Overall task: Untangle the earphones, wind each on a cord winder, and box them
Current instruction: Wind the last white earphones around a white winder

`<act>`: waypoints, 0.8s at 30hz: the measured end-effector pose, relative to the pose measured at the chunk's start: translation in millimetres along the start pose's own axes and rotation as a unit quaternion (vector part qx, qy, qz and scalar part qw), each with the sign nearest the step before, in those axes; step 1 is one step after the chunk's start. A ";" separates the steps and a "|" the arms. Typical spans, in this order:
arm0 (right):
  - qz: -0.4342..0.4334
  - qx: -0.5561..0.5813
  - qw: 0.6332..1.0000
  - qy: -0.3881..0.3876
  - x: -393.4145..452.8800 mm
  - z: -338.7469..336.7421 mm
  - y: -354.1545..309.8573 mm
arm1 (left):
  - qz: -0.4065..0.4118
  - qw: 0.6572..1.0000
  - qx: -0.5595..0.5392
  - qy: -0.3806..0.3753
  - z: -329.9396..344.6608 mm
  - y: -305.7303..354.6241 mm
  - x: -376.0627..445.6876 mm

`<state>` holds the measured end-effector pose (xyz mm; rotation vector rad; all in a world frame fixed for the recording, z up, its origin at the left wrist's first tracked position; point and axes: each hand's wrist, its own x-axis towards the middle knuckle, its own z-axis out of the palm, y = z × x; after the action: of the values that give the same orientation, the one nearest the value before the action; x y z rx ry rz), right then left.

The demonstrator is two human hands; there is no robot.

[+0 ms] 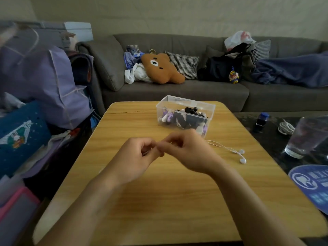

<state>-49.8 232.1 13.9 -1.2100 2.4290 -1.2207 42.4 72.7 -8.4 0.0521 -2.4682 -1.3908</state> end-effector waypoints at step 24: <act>-0.028 0.067 0.997 -0.037 -2.6 6.0 2.7 | -0.082 0.991 -0.104 -0.013 8.8 8.3 -1.1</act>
<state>-46.9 231.3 7.5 -1.2685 2.2371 -1.3064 41.9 84.6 -5.9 0.1954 -2.3702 -1.7212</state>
